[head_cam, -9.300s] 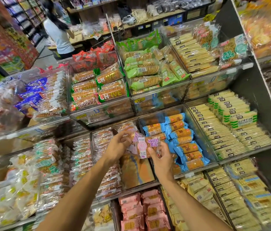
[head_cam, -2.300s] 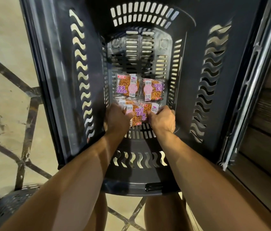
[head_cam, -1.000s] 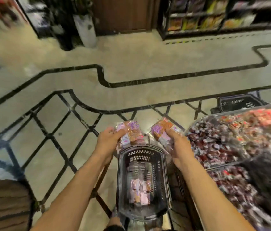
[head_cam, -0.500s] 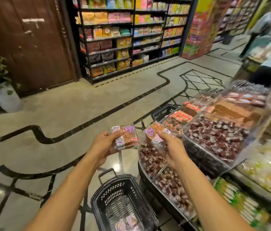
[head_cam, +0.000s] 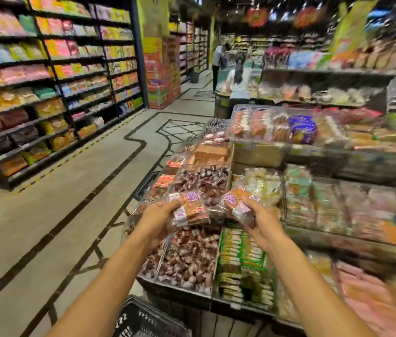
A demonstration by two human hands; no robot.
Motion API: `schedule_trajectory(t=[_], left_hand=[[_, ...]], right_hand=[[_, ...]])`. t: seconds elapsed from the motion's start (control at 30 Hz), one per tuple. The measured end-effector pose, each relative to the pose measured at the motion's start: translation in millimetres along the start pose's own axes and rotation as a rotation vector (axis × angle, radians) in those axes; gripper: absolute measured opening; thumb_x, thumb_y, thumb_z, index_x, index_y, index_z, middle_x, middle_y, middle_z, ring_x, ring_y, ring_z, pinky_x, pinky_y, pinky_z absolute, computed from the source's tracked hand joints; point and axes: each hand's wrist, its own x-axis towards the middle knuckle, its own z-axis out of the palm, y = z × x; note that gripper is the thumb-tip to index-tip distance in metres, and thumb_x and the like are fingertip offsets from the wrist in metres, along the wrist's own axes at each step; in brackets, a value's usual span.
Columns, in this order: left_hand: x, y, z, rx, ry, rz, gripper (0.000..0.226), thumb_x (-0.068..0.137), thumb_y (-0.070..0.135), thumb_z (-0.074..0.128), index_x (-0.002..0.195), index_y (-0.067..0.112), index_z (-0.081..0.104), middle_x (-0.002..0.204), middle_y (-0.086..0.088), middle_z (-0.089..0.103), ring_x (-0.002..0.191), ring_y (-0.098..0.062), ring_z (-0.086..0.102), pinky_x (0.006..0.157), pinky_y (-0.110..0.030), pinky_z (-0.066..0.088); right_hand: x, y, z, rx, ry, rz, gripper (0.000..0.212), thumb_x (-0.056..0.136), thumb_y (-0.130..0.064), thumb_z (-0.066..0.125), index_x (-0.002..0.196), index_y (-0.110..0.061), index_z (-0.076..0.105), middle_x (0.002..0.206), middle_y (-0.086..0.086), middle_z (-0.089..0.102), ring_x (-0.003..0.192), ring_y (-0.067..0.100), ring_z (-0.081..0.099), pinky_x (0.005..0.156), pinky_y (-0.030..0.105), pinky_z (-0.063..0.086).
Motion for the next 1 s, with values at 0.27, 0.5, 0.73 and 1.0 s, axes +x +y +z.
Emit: schedule_trajectory(t=[0.27,0.5,0.73,1.0], left_hand=[[-1,-27,173,0.076,-0.198,-0.041,0.035,0.094,0.021,0.075,0.117,-0.005,0.070,0.106,-0.021,0.078,0.101,-0.038,0.073,0.091,-0.048,0.060],[-13,-67,299,0.124,-0.280,-0.046,0.028,0.094,0.023,0.076,0.107,-0.001,0.072,0.099,-0.018,0.079,0.076,-0.027,0.076,0.063,-0.035,0.061],[-19,-99,395,0.174,-0.414,-0.055,0.084,0.062,0.047,0.095,0.120,-0.007,0.069,0.110,-0.022,0.076,0.095,-0.041,0.066,0.096,-0.061,0.053],[26,-115,486,0.312,-0.463,-0.099,0.039,0.089,0.040,0.080,0.095,0.003,0.068,0.058,-0.005,0.049,0.049,-0.019,0.043,0.046,-0.024,0.035]], right_hand=[[-20,-55,-158,0.128,0.161,-0.069,0.010,0.096,-0.020,0.074,0.104,-0.016,0.070,0.081,0.000,0.076,0.074,0.016,0.070,0.070,0.035,0.053],[-31,-81,-289,0.169,0.255,-0.089,0.010,0.096,-0.021,0.075,0.099,-0.020,0.066,0.060,-0.007,0.068,0.050,0.006,0.065,0.072,0.036,0.055],[-35,-95,-382,0.228,0.346,-0.111,0.023,0.093,-0.022,0.079,0.110,-0.015,0.066,0.084,0.004,0.072,0.068,0.014,0.069,0.060,0.031,0.057],[0,-114,-452,0.267,0.448,-0.118,0.026,0.092,-0.022,0.080,0.107,-0.015,0.060,0.064,-0.001,0.052,0.051,0.010,0.049,0.042,0.022,0.047]])
